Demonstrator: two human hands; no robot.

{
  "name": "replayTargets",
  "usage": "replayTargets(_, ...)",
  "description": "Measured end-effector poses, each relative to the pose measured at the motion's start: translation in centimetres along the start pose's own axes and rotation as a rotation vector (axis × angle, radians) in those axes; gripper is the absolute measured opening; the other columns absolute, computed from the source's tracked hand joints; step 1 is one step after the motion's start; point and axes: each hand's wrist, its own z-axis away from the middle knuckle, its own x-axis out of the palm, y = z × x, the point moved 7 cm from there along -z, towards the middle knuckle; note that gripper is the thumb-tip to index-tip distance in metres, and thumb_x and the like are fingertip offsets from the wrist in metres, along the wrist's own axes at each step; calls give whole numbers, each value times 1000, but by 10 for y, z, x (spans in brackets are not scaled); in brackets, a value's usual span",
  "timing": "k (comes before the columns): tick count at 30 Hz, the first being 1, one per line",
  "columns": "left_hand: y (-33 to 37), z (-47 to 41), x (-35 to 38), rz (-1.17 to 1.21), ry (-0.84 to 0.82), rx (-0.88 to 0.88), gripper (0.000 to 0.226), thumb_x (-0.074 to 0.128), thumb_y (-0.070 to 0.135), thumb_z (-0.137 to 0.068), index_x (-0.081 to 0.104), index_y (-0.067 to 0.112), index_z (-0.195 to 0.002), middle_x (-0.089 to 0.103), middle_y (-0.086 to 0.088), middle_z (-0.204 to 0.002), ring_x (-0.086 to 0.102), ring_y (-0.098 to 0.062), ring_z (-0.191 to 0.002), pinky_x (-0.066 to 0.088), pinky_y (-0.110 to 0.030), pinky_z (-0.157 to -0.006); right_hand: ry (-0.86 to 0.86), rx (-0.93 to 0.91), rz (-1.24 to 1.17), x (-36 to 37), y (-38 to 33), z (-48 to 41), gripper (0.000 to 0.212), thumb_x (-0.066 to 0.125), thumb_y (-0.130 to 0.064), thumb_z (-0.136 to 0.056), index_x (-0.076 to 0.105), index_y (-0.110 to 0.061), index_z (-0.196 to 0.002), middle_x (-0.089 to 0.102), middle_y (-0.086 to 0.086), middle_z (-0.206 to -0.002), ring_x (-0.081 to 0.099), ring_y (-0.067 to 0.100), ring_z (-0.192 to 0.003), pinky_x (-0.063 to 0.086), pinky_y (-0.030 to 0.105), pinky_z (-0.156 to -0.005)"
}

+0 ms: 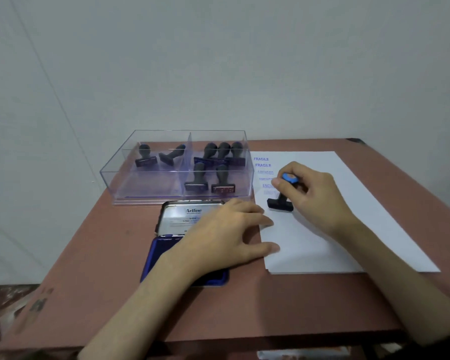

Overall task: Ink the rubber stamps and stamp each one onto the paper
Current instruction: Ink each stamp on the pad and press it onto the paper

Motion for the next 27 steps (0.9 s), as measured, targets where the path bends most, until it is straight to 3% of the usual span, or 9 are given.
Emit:
replayTargets(3,0,0,1,5,-2,3,51,56,59,-80,56,33,-124,48,13,-133,36,-3,-123,35,-28,-103,-36,-33,27,5,-1,2,15,61,-28,-89,57,-17,-80,59,10,-65,47,20,-56,39,27,-55)
replayTargets(12,-5,0,2,47,16,-19,50,57,61,-78,58,36,-122,47,12,-133,35,-1,-124,34,-23,-102,-62,-96,67,11,-1,4,17,62,-25,-88,53,-17,-77,55,9,-61,41,18,-53,35,22,-54)
replayTargets(17,-3,1,1,28,5,-13,50,56,61,-78,57,37,-122,47,12,-133,35,-1,-124,32,-20,-100,-77,-112,59,16,-1,2,16,61,-24,-89,53,-15,-78,56,13,-65,45,24,-57,37,27,-57)
replayTargets(27,-3,0,1,13,-19,-19,51,56,62,-78,56,37,-123,46,14,-133,34,0,-123,28,-16,-97,-57,-170,110,18,-1,1,16,57,-25,-87,48,-19,-77,53,8,-60,42,22,-55,32,18,-53)
